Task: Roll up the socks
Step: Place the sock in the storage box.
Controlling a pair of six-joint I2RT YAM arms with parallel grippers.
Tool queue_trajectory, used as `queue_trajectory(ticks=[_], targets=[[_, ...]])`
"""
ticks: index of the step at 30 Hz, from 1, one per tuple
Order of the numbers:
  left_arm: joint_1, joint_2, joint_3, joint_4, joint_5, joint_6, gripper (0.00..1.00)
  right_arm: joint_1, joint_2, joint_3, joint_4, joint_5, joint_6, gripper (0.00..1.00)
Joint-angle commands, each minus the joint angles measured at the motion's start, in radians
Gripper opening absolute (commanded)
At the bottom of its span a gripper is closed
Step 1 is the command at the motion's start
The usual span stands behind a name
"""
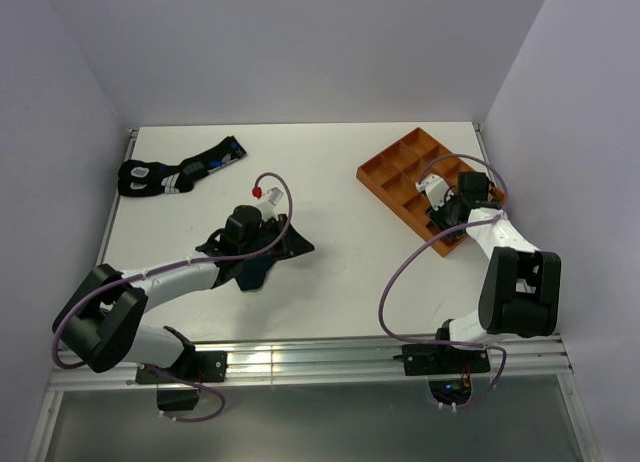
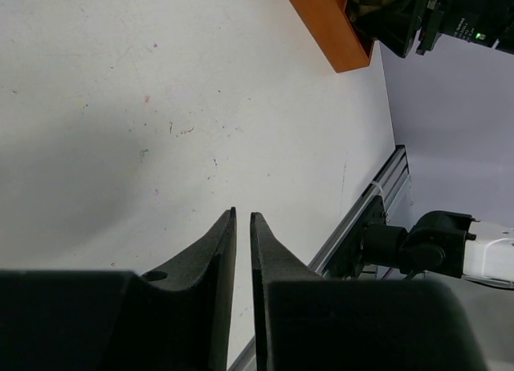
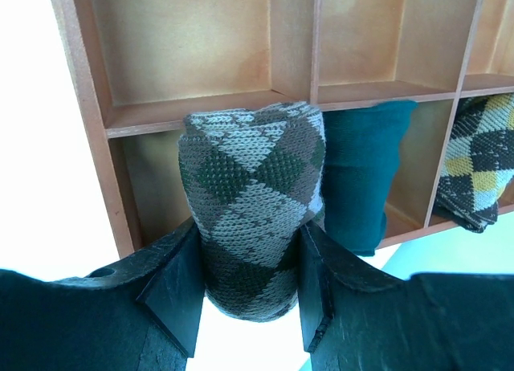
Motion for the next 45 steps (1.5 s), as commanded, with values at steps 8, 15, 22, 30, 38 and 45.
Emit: queue_trajectory(ticks=[8, 15, 22, 30, 38, 45], targets=[[0.003, -0.001, 0.056, 0.002, 0.020, 0.046, 0.17, -0.027, 0.145, -0.025, -0.387, -0.086, 0.033, 0.00], [0.003, -0.004, 0.061, -0.011, 0.018, 0.049, 0.17, -0.039, 0.199, 0.019, -0.396, -0.094, 0.056, 0.00], [0.003, -0.007, 0.070, -0.029, 0.017, 0.047, 0.17, -0.042, 0.264, 0.082, -0.440, -0.094, 0.092, 0.00], [0.003, -0.012, 0.076, -0.038, 0.023, 0.047, 0.17, -0.042, 0.305, 0.125, -0.459, -0.089, 0.135, 0.00], [0.004, -0.016, 0.079, -0.043, 0.023, 0.050, 0.18, -0.046, 0.250, 0.130, -0.442, -0.075, 0.155, 0.14], [0.004, -0.015, 0.081, -0.043, 0.024, 0.052, 0.18, -0.049, 0.195, 0.145, -0.453, -0.072, 0.172, 0.39]])
